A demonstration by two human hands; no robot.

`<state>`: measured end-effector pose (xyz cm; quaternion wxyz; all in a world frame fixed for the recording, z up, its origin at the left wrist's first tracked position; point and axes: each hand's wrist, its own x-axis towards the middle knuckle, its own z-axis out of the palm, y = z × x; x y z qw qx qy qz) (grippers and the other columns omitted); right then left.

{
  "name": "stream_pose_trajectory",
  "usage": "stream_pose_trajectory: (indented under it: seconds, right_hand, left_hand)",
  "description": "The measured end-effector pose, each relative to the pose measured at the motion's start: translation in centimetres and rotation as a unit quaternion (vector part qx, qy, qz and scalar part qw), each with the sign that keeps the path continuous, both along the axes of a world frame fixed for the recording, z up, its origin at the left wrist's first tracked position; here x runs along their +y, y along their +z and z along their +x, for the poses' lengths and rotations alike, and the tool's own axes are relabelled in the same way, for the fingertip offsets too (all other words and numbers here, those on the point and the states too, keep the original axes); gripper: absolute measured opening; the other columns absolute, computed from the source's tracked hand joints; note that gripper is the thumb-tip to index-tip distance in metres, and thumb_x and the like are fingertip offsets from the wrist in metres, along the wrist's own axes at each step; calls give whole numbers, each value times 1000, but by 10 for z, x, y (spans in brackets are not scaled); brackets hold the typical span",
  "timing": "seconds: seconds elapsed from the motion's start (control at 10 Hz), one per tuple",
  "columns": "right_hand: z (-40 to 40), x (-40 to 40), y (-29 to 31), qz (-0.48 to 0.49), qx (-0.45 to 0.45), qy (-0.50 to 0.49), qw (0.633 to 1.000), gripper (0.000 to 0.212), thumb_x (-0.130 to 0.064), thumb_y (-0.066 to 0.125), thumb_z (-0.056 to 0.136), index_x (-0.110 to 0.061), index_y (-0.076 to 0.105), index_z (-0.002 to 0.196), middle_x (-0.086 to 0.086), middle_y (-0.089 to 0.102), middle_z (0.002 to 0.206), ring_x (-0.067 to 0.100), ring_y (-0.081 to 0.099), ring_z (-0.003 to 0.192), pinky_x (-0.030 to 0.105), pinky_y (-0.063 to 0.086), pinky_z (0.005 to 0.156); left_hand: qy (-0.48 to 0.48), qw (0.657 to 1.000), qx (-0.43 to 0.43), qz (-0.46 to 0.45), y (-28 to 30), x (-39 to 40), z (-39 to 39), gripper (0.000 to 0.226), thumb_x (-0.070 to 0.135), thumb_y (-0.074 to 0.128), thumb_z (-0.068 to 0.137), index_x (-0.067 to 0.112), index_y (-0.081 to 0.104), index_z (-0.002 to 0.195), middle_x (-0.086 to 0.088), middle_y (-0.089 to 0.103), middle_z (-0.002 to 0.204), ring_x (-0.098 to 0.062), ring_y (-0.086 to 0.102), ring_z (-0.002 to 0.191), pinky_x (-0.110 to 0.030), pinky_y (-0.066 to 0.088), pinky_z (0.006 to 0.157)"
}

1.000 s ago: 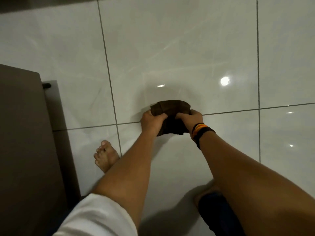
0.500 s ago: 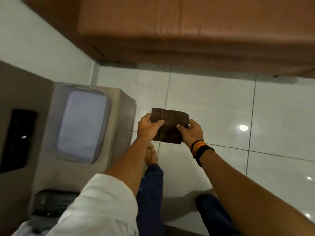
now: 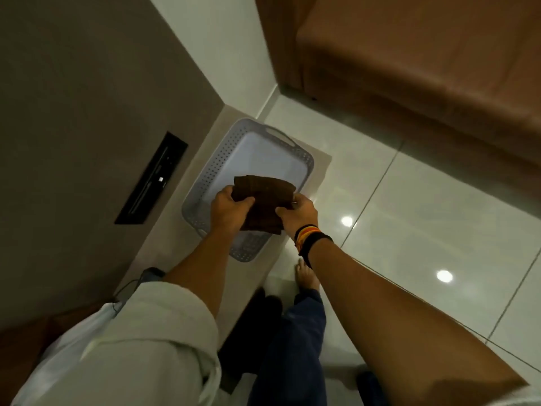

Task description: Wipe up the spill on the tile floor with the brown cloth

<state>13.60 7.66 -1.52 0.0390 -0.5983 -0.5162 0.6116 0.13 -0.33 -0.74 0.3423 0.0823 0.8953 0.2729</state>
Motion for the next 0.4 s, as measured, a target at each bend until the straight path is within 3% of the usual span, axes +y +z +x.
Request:
stream_pose_trajectory:
  seconds: [0.1, 0.2, 0.3, 0.4]
  right_hand:
    - [-40, -5, -28, -2, -14, 48, 999, 20, -11, 69, 92, -18, 62, 109, 2, 65, 98, 24, 64, 93, 26, 52, 74]
    - [-56, -2, -31, -18, -38, 96, 994, 40, -18, 68, 96, -11, 54, 133, 9, 62, 120, 24, 60, 104, 28, 50, 85]
    - [-39, 0, 0, -1, -14, 91, 996, 39, -21, 66, 97, -11, 54, 133, 9, 63, 122, 20, 61, 100, 31, 52, 91]
    - [11, -18, 63, 64, -8, 124, 990, 26, -24, 63, 100, -14, 60, 124, 6, 68, 112, 20, 64, 98, 39, 56, 88]
  left_hand:
    - [37, 999, -11, 21, -26, -13, -28, 36, 20, 75, 91, 6, 70, 124, -20, 72, 124, -39, 68, 116, -53, 56, 102]
    - [8, 1000, -2, 27, -26, -17, -37, 46, 24, 71, 96, 11, 62, 139, -18, 67, 134, -36, 64, 124, -44, 54, 101]
    - [-98, 991, 79, 40, -3, -4, -30, 56, 30, 62, 101, 13, 49, 153, -18, 58, 149, -36, 55, 137, -43, 47, 109]
    - [-212, 952, 204, 84, 40, 20, -22, 62, 31, 55, 105, 11, 37, 161, -18, 39, 166, -37, 37, 153, -50, 31, 125]
